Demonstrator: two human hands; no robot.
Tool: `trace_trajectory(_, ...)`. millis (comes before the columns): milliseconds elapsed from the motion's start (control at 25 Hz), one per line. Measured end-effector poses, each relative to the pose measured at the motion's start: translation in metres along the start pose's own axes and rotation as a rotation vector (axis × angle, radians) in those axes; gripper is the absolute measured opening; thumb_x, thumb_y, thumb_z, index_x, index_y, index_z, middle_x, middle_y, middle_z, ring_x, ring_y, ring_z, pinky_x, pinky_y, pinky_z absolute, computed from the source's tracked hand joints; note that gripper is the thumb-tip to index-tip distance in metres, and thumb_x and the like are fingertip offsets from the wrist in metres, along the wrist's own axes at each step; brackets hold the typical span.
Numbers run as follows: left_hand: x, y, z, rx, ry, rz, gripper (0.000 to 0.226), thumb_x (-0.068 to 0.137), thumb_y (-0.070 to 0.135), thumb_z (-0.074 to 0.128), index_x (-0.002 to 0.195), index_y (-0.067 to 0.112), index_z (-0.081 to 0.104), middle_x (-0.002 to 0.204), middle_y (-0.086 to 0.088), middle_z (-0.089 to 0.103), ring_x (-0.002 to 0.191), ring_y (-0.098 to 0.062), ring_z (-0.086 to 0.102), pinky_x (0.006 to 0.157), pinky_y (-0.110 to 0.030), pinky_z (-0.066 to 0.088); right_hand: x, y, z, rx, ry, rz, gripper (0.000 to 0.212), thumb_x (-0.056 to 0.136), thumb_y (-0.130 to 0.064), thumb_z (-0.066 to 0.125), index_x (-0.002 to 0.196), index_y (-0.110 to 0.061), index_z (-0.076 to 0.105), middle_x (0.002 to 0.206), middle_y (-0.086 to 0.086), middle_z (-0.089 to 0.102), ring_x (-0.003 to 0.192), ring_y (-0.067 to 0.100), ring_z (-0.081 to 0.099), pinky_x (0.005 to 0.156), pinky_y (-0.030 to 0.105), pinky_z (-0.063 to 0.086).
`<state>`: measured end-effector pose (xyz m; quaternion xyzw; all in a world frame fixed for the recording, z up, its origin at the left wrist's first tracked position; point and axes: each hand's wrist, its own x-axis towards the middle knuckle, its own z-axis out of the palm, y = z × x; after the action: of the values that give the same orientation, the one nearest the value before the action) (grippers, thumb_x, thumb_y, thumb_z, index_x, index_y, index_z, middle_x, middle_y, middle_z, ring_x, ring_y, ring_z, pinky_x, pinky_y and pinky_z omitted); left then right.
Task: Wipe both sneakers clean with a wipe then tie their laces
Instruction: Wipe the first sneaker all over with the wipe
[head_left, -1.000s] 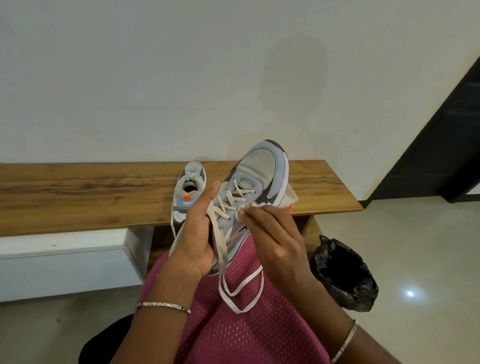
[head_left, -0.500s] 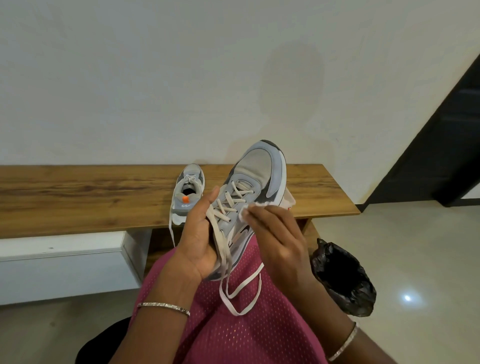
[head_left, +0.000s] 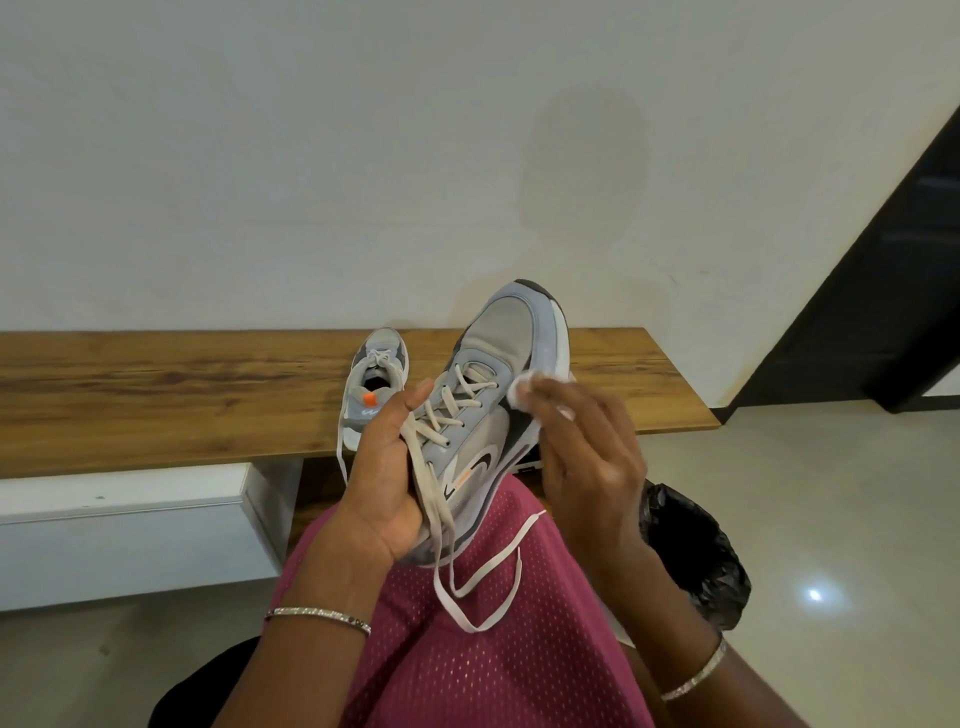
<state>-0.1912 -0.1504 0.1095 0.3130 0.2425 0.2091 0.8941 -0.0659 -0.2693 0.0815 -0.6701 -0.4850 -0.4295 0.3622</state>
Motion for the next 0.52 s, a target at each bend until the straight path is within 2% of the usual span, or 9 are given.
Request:
trace_trajectory(120,0.002,0.001,-0.004,0.002,-0.005,0.018,0.043,0.097,0.036,0.057,0.123,0.005,0.070,0.121,-0.026,0.070,0.112,-0.039,0.069,0.100,-0.050,0.051,-0.025,-0.010,0.001,0.020,-0.123,-0.080,0.023,0.088,-0.004,0.075,0.111,-0.001,0.074,0.114,0.013,0.072,0.108,0.023,0.065,0.092,0.030,0.054)
trace_trajectory(200,0.003,0.002,-0.003,0.017,0.002,0.024,0.040,0.096,0.035,0.059,0.120,0.006,0.071,0.117,-0.024,0.072,0.107,-0.036,0.071,0.094,-0.048,0.054,-0.011,-0.001,-0.001,0.022,-0.093,-0.061,0.019,0.093,-0.007,0.069,0.109,0.001,0.074,0.113,0.015,0.072,0.106,0.024,0.065,0.090,0.030,0.055)
trace_trajectory(280,0.003,0.001,-0.002,0.017,0.008,0.024,0.033,0.097,0.033,0.059,0.107,0.008,0.079,0.109,-0.020,0.075,0.095,-0.032,0.075,0.088,-0.045,0.058,0.010,0.009,-0.004,0.009,-0.015,0.008,0.023,0.101,-0.012,0.056,0.108,0.001,0.074,0.110,0.017,0.071,0.103,0.025,0.064,0.086,0.026,0.052)
trace_trajectory(400,0.003,-0.001,0.001,0.008,0.000,0.006,0.038,0.099,0.032,0.055,0.082,0.014,0.084,0.100,-0.017,0.077,0.087,-0.028,0.077,0.087,-0.044,0.059,0.029,0.022,-0.005,0.023,0.044,0.119,0.018,0.095,-0.003,0.064,0.110,-0.001,0.074,0.110,0.016,0.071,0.099,0.027,0.065,0.086,0.022,0.049)
trace_trajectory(520,0.003,0.000,-0.001,-0.004,-0.006,-0.008,0.039,0.100,0.034,0.055,0.085,0.013,0.084,0.104,-0.018,0.077,0.089,-0.028,0.077,0.082,-0.043,0.061,0.012,0.013,-0.002,0.045,0.002,0.117,0.023,0.089,0.004,0.068,0.111,-0.002,0.073,0.110,0.014,0.071,0.100,0.025,0.063,0.092,0.015,0.042)
